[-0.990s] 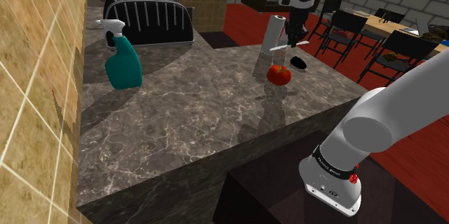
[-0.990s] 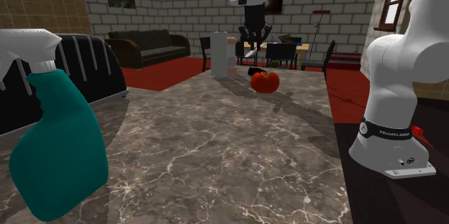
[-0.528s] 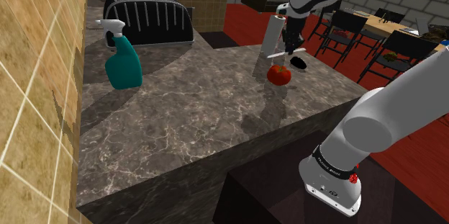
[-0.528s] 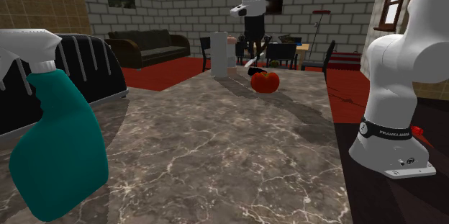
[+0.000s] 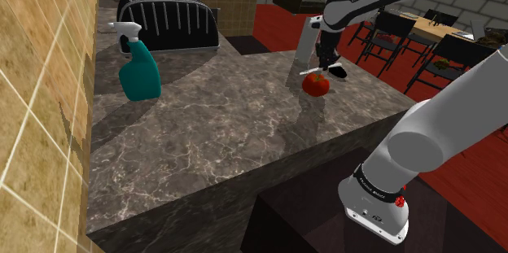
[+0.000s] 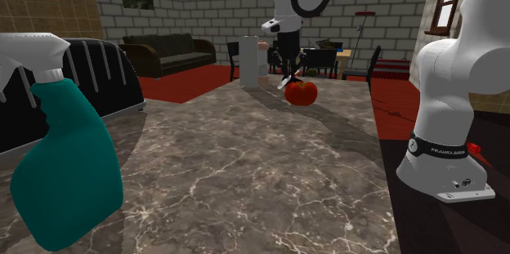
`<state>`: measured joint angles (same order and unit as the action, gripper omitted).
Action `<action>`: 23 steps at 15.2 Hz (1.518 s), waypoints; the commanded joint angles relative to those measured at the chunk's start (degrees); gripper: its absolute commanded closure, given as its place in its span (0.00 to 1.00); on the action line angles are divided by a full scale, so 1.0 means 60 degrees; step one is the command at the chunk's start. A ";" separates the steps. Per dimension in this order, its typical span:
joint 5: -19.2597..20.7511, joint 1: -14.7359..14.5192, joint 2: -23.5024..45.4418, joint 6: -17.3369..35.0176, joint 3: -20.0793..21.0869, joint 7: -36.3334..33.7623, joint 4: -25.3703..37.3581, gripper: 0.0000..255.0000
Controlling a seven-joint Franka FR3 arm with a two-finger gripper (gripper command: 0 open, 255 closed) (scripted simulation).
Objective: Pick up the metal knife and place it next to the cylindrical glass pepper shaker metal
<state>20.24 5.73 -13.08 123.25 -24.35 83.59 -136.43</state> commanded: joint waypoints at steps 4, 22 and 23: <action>-0.0001 0.0008 0.0403 0.0714 -0.0095 -0.0066 -0.0317 1.00; -0.0021 0.0019 0.0885 0.1486 -0.0186 -0.0126 -0.0623 0.00; -0.0021 0.0019 0.0885 0.1486 -0.0186 -0.0126 -0.0623 0.00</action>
<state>20.11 5.84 -7.77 132.17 -25.47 82.83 -140.16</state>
